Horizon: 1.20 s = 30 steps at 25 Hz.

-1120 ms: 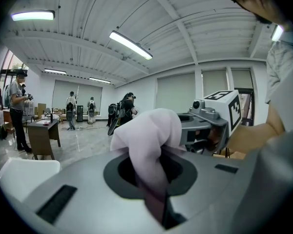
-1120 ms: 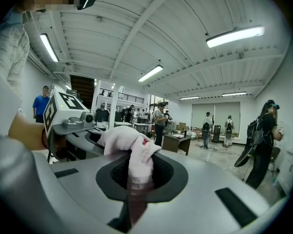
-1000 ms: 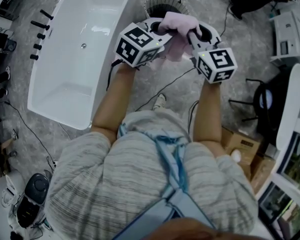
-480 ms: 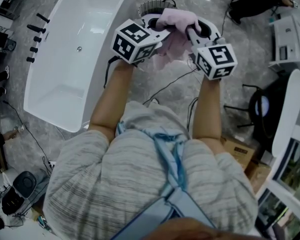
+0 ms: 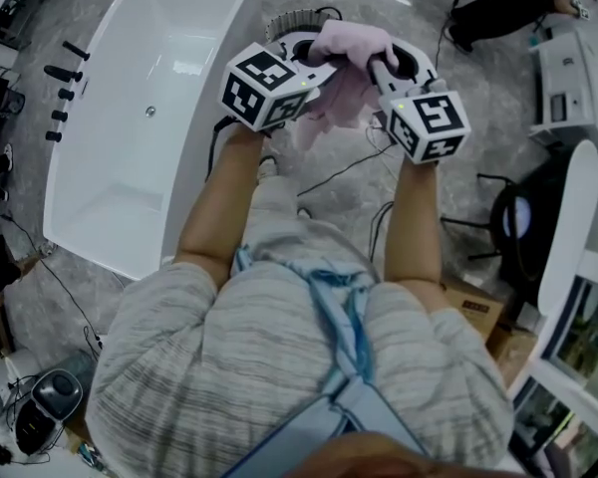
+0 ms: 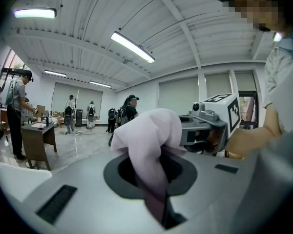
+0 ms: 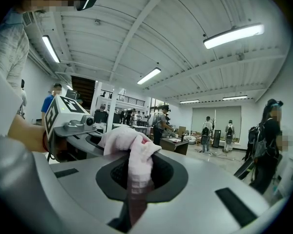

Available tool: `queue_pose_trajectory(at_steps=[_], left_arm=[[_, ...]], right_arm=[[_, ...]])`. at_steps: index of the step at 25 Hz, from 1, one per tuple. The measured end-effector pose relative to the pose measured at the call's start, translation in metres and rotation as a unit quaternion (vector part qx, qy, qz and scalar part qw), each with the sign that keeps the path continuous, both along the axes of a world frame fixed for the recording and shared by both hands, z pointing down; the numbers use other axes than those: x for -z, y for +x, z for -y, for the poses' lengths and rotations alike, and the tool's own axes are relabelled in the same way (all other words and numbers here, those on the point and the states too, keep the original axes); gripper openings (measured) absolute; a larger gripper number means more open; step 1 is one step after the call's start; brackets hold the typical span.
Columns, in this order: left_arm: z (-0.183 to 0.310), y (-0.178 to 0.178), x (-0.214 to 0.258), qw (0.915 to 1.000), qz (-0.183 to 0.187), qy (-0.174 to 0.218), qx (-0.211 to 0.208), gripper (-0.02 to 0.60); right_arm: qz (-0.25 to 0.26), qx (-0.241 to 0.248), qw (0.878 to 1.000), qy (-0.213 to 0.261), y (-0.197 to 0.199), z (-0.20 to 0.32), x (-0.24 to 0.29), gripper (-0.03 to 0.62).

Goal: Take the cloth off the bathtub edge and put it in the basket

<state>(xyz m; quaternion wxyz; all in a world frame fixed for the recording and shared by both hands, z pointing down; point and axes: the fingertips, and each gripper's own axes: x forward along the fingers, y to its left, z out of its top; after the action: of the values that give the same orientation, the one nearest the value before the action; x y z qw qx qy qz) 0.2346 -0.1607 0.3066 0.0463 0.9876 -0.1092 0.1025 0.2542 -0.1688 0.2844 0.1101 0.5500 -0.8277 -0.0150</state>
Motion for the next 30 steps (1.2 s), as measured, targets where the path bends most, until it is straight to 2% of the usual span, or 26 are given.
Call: queue_pose_trajectory(at_steps=[16, 30], left_arm=[[0.175, 0.012, -0.007, 0.9991, 0.007, 0.0, -0.042, 0.038], [0.273, 0.014, 0.005, 0.9974, 0.002, 0.013, -0.071, 0.038]], right_arm=[[-0.008, -0.031, 0.999, -0.004, 0.012, 0.173, -0.006, 0.026], [0.002, -0.067, 0.998, 0.019, 0.015, 0.268, 0.01, 0.025]])
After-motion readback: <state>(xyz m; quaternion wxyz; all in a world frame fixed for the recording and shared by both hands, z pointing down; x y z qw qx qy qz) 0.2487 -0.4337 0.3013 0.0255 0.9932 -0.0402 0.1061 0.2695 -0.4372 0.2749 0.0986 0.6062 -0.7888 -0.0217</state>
